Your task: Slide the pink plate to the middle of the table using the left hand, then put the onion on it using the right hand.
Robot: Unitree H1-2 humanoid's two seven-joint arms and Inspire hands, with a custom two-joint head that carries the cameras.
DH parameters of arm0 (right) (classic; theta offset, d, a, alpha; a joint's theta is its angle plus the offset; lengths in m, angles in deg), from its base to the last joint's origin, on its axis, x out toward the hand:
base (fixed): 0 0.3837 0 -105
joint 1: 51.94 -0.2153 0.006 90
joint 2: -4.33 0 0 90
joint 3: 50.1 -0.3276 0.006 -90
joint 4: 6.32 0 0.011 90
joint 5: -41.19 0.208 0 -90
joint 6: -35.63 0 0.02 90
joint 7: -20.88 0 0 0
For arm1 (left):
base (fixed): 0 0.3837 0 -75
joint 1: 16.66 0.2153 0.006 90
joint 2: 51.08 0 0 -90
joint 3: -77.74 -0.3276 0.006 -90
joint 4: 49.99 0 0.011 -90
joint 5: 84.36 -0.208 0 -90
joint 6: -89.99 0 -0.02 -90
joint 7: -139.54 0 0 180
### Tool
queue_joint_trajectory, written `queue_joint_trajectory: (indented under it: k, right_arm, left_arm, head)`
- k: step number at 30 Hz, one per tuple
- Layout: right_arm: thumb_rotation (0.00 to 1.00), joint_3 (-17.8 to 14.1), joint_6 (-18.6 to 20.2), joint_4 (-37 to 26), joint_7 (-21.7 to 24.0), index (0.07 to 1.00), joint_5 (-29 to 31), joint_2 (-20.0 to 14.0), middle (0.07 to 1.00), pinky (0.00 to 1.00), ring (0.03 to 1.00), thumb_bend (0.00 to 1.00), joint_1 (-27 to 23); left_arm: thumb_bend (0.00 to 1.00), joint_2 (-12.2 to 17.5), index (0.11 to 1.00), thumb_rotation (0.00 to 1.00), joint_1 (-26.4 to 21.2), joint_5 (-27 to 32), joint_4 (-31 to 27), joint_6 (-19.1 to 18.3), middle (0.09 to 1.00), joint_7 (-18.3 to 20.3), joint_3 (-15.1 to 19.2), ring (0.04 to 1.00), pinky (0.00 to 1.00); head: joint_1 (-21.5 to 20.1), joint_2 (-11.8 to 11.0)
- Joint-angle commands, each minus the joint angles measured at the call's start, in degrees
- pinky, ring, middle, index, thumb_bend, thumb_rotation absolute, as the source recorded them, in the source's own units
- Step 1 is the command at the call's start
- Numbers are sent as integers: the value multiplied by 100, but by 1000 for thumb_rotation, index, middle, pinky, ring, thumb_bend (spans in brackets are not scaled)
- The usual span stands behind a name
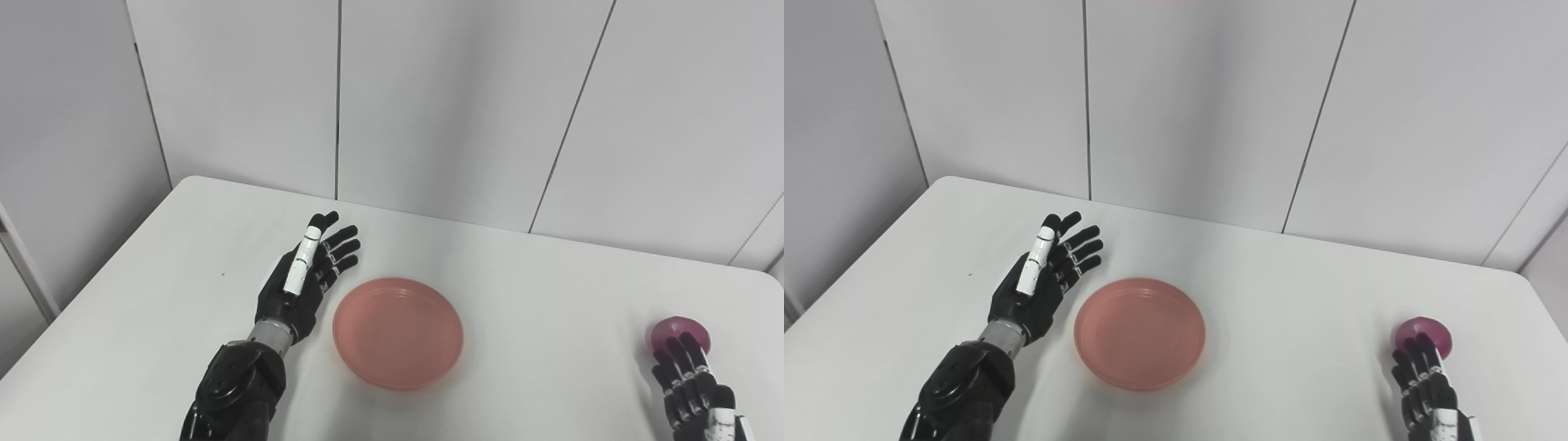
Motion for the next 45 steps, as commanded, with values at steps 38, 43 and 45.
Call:
queue_joint_trajectory:
  k: [38, 43, 45]
  right_arm:
    - [909, 180, 117, 123, -58, 968, 21, 320, 952, 976, 952, 859, 318]
    - [911, 191, 69, 158, -42, 967, 5, 316, 950, 970, 949, 858, 308]
    - [912, 195, 63, 155, -59, 964, -7, 330, 950, 965, 949, 860, 303]
  left_arm:
    - [607, -88, 874, 775, -170, -233, 1042, 681, 810, 198, -403, 807, 809]
    - [599, -234, 879, 762, -59, -191, 853, 574, 810, 169, -459, 809, 805]
    - [591, -274, 888, 790, -12, -214, 765, 503, 818, 156, -497, 820, 822]
  head:
    - [-28, 130]
    - [-51, 138]
    - [-48, 145]
